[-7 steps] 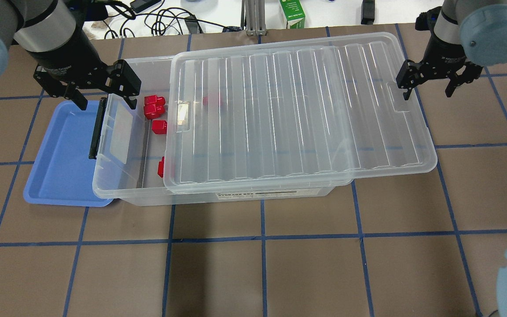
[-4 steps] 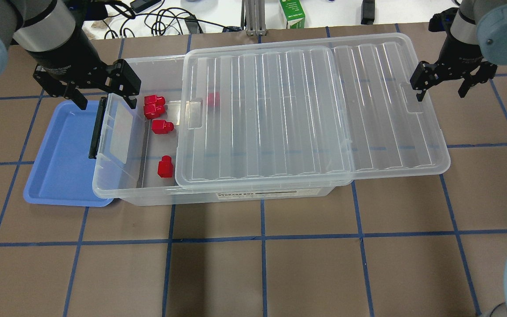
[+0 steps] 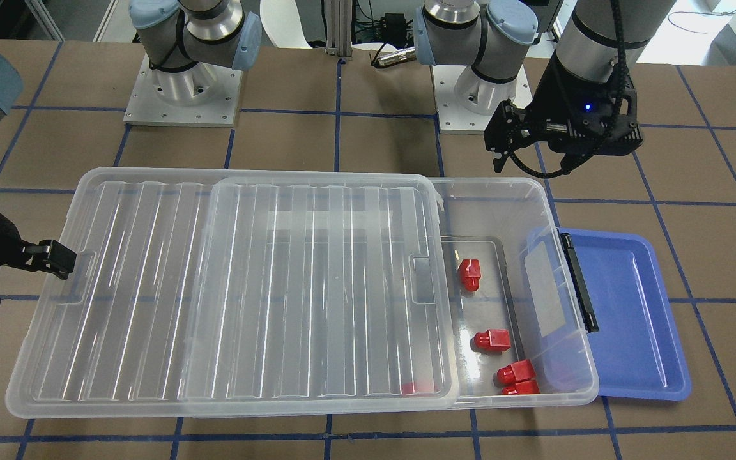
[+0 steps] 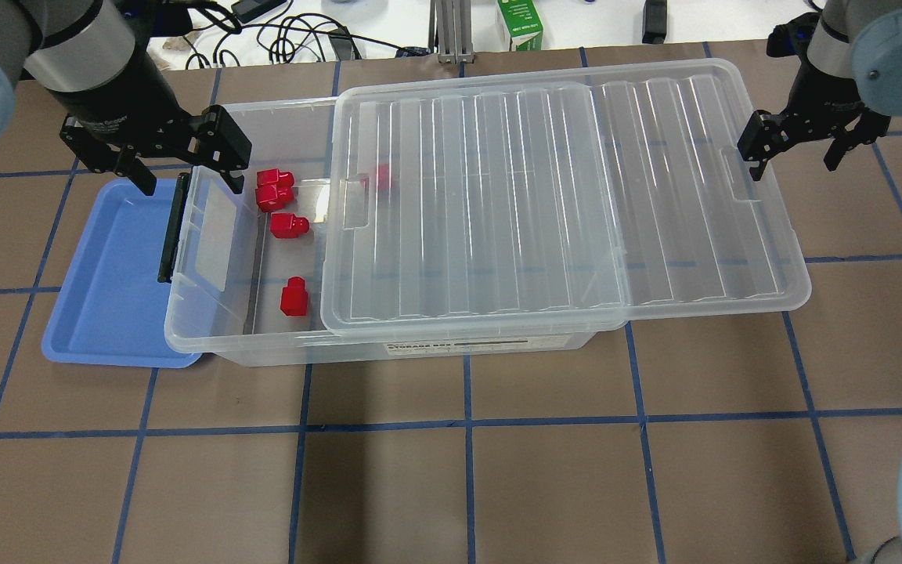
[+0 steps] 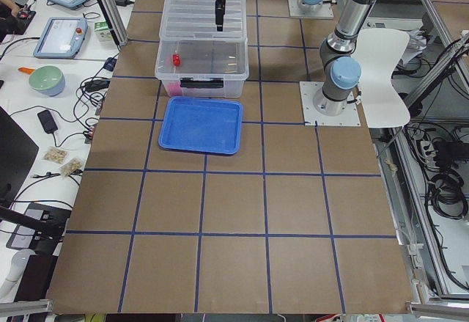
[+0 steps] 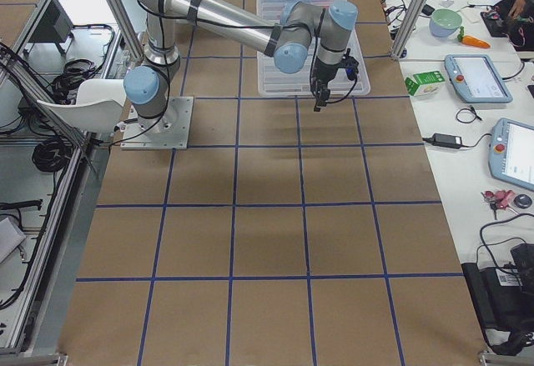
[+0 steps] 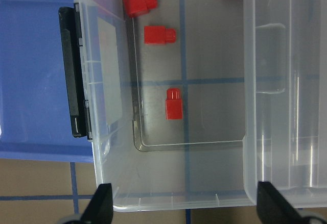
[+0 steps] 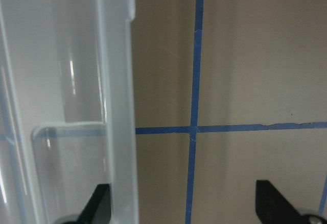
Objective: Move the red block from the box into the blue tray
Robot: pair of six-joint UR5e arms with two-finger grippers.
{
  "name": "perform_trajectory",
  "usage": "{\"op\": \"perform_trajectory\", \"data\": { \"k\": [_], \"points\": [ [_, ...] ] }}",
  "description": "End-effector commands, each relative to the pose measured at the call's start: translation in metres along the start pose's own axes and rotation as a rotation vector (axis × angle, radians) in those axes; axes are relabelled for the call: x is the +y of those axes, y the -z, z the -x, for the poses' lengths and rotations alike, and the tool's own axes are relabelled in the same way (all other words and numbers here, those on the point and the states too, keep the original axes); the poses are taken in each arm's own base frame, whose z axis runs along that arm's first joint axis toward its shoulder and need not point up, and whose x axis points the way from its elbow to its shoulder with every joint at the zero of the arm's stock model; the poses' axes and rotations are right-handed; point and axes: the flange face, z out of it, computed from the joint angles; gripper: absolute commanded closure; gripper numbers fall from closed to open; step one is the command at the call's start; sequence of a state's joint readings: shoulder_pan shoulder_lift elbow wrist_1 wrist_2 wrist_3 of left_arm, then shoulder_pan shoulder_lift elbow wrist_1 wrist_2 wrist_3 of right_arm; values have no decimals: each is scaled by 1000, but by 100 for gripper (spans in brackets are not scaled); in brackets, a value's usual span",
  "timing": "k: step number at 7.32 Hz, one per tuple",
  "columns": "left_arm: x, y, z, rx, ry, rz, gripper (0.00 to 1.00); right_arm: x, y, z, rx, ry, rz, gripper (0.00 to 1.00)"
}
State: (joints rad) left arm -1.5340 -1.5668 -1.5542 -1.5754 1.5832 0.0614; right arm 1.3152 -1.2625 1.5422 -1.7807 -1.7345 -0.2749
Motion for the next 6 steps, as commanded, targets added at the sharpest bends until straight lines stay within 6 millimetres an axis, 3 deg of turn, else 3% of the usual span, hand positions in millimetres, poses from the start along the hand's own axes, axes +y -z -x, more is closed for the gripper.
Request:
{"op": "perform_trajectory", "data": {
  "k": [1,3,6],
  "points": [
    [0,-1,0,0,0,2,0,0,0,-2,15,16,4,0],
    [0,-6,0,2,0,13,0,1,0,-3,28,22,8,0],
    [-8,-52,-1,7,1,71,0,3,0,-6,57,20,21,0]
  ]
}}
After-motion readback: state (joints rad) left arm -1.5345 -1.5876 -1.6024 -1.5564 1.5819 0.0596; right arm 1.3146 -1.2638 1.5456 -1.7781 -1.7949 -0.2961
